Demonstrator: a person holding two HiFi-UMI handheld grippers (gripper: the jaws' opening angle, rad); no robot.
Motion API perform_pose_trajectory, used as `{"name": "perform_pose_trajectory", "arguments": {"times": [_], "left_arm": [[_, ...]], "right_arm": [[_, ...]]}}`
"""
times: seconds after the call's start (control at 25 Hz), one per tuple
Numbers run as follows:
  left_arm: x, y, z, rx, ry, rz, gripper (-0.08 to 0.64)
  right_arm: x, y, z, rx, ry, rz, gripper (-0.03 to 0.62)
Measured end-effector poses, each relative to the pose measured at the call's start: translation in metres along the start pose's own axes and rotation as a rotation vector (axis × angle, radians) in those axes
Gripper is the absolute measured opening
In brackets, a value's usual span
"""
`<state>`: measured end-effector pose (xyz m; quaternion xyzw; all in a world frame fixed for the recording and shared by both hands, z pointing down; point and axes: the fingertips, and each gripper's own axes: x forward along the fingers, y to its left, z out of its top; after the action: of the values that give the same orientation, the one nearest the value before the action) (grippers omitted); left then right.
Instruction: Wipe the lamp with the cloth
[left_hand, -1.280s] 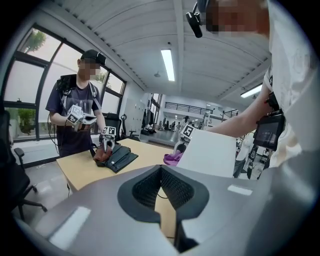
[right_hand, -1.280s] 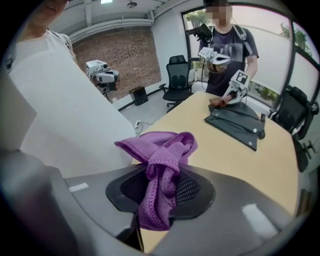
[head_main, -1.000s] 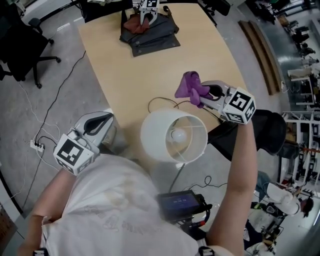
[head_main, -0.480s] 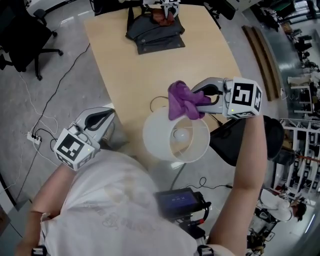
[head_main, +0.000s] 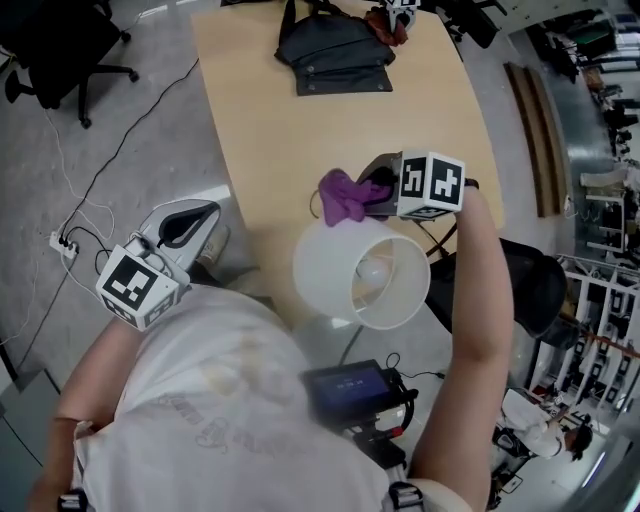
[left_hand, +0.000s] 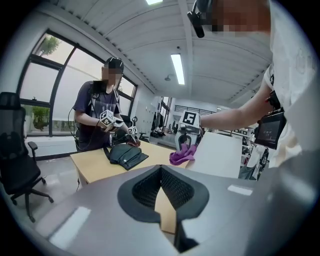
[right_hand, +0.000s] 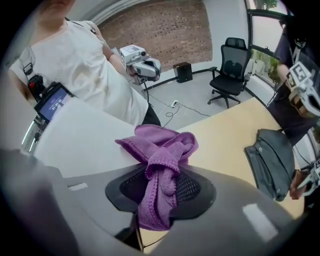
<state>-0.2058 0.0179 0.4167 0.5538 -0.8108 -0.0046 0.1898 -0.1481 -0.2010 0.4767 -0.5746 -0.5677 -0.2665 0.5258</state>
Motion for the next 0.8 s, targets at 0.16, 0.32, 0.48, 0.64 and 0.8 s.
{"name": "perform_pose_trajectory", "arguments": {"times": [0.16, 0.32, 0.48, 0.64, 0.8], "left_arm": [[-0.002, -0.001, -0.001, -0.011, 0.004, 0.007, 0.002], [-0.005, 0.001, -0.004, -0.024, 0.005, 0.011, 0.002], [-0.008, 0.01, -0.006, -0.032, 0.004, 0.008, 0.002], [-0.003, 0.007, -0.003, -0.027, -0.004, -0.021, 0.002], [0.008, -0.003, 0.002, -0.022, -0.016, -0.071, 0.002]], "right_arm": [[0.028, -0.015, -0.015, 0.038, 0.027, -0.024, 0.143], [0.033, -0.024, -0.028, 0.089, 0.004, -0.045, 0.143], [0.008, -0.029, -0.024, 0.123, -0.047, -0.106, 0.143], [-0.044, -0.015, -0.014, 0.126, -0.097, -0.174, 0.143], [-0.099, 0.018, -0.003, 0.11, -0.107, -0.229, 0.144]]}}
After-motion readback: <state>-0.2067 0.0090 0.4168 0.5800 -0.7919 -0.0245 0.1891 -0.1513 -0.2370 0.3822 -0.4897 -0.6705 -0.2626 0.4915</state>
